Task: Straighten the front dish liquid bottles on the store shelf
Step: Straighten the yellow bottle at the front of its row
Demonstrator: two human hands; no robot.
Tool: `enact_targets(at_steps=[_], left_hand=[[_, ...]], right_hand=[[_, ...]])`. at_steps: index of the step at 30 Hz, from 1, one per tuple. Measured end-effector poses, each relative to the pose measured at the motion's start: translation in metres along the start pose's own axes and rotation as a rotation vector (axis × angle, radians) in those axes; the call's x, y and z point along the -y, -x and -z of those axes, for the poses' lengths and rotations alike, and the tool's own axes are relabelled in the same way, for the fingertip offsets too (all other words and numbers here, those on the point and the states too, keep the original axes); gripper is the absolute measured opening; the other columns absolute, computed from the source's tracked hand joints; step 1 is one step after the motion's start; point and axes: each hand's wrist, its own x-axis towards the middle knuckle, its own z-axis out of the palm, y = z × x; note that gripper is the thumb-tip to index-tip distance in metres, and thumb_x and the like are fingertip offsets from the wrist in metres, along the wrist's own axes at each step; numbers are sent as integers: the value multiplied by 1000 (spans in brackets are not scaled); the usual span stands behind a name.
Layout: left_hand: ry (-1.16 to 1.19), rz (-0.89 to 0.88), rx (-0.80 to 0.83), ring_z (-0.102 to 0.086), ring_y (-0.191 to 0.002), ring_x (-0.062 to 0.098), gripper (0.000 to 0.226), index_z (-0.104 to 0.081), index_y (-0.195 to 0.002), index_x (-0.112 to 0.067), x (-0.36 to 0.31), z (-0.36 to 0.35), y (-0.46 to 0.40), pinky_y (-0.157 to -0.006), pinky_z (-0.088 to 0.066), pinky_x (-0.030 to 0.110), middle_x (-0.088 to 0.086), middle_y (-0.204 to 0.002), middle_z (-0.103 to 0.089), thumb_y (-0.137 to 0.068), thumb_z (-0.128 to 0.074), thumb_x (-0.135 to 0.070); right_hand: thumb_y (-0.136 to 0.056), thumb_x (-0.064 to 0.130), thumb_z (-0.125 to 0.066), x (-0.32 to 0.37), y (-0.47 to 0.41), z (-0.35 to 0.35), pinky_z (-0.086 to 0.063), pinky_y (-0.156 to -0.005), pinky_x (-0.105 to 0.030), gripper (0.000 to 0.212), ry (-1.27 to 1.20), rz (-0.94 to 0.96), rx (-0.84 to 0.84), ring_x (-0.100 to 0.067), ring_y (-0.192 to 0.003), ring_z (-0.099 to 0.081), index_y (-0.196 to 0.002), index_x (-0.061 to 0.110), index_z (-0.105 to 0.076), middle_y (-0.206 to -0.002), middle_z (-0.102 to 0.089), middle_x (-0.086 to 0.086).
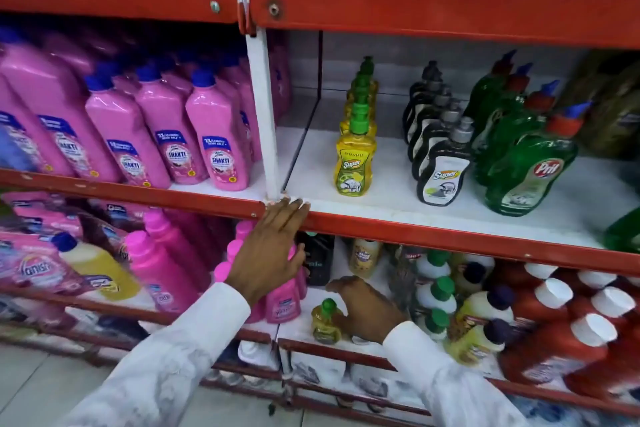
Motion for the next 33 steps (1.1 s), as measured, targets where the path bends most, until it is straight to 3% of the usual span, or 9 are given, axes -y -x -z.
enact_targets(at_steps=[5,10,13,17,20,23,30,33], left_hand=[[98,56,10,-26,-150,24,72,-30,-153,-18,0,-1,-1,-124,-26,44,7,-159,-39,-87,-61,-20],[129,69,-21,-29,-149,21,71,-34,-151,-17,0,-2,-1,-123,-18,33,6,-157,-42,-85,-59,-13],[181,82,-40,-34,-146,21,68,-40,-148,-19,3,-1,-3,-123,-28,39,5,-153,-47,-83,-57,-11],[254,116,-86,-45,-140,24,64,-51,-140,-19,1,3,-7,-118,-38,43,5,-145,-57,-77,-53,-9],[276,135,-121,-50,-136,27,62,-57,-135,-16,-4,6,-7,-117,-35,37,8,-140,-61,-75,-52,-6],[261,136,-129,-51,-134,27,61,-59,-133,-15,-8,7,-6,-114,-33,31,8,-137,-63,-73,-53,-6],[293,145,-128,-45,-139,26,64,-54,-138,-17,-11,4,-2,-119,-36,40,8,-141,-57,-76,-57,0],[298,160,-112,-36,-145,25,68,-48,-142,-17,-13,2,0,-121,-33,43,7,-148,-50,-77,-56,0]], right_hand=[[-81,31,-66,13,-17,-14,-50,-98,-41,42,-28,-110,76,-31,-119,-59,-122,28,-63,-130,-58,-9],[-75,22,-73,25,-11,-3,-53,-88,-31,39,-14,-122,0,-31,-105,-66,-114,19,-71,-121,-64,-13],[-70,23,-73,38,6,33,-51,-79,-22,36,-67,-79,-129,-20,-94,-69,-106,24,-71,-108,-73,-5],[-61,24,-84,65,47,120,-58,-76,-20,43,-186,-52,-337,-5,-79,-67,-101,32,-70,-94,-72,9],[-59,20,-83,88,73,185,-56,-68,-15,43,-213,40,-523,-3,-70,-68,-100,28,-72,-86,-74,8],[-59,19,-82,102,73,228,-58,-73,-17,42,-219,109,-637,-3,-73,-72,-100,24,-73,-86,-76,9],[-60,19,-89,94,9,248,-60,-72,-21,45,-121,109,-580,-7,-74,-71,-102,18,-73,-89,-76,1],[-61,19,-91,83,-12,240,-61,-77,-28,46,-75,76,-517,-13,-80,-72,-103,15,-72,-93,-75,-2]])
